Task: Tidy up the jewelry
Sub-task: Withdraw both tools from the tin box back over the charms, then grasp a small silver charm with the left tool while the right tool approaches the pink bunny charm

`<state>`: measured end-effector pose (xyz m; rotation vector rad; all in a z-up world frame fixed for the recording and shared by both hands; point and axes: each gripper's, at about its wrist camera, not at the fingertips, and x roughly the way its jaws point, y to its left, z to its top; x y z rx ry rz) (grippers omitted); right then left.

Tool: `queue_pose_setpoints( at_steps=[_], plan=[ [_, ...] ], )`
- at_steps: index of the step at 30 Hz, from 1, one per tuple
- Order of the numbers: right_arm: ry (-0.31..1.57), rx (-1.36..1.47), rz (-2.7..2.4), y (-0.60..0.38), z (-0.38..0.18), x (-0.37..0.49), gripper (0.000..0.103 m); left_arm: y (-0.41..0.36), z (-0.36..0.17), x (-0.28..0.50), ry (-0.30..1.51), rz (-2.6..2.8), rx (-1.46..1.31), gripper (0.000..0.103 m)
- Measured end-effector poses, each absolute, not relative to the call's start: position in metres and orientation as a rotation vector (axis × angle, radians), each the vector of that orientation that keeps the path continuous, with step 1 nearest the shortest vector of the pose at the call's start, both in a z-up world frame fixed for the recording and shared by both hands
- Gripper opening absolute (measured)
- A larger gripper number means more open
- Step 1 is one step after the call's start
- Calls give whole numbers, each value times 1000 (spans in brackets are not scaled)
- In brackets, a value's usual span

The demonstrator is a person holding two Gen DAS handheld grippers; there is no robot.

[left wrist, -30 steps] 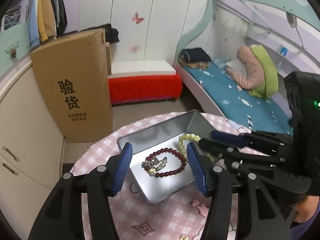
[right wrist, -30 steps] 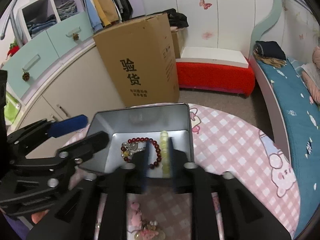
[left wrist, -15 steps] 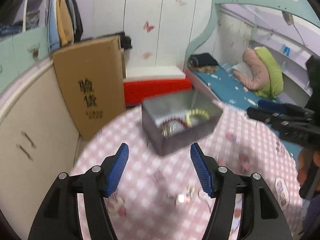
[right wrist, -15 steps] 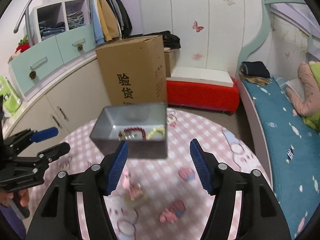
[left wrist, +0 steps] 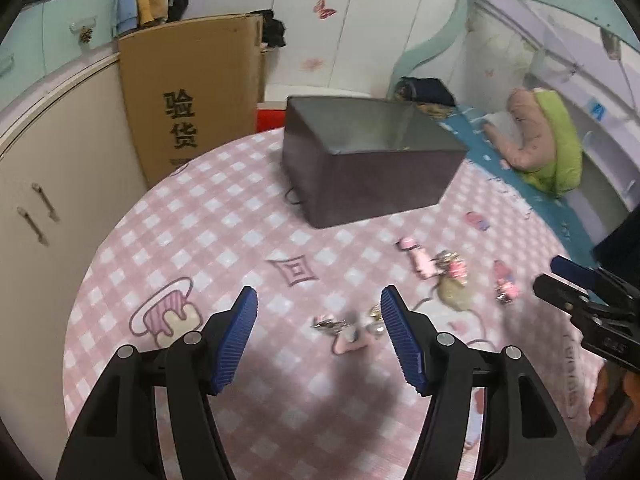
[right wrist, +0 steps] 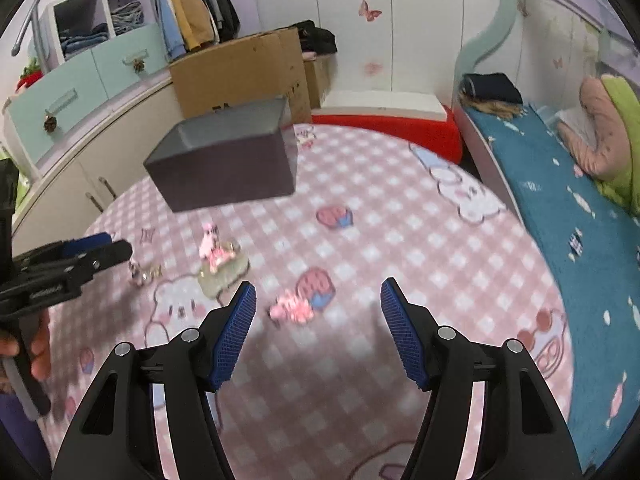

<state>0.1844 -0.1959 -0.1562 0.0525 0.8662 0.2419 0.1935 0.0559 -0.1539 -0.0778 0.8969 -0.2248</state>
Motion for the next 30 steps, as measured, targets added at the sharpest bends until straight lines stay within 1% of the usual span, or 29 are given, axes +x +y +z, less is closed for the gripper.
queue_pose_setpoints(
  at_steps=[5,7,8,9,12,14,15,20,22,30],
  plan=[
    [872,64,250,-195,-162,181,63,57,-163,194,919,-219,-88,59],
    [872,62,253,-195,-163,181,63,55,-167,193,925,-225,-81,51],
    [872,61,252,-195,-164,181,63,54,-168,192,914,-216,-70,50],
    [872,58,252,-195,-164,182,63,54,-168,192,910,-202,-50,44],
    [877,53,256,-194,-167,182,63,52,-169,189,889,-211,-23,41],
    [883,49,259,-194,-169,182,63,53,-169,190,887,-226,-37,30],
    [884,47,260,-194,-169,183,63,54,-168,190,886,-238,-44,17],
    [898,18,271,-186,-174,185,63,55,-168,191,880,-232,-44,13],
    [905,-2,266,-181,-176,186,63,58,-164,188,867,-228,-53,8],
    [910,-65,268,-166,-179,195,63,72,-142,179,818,-234,-87,7]
  ],
)
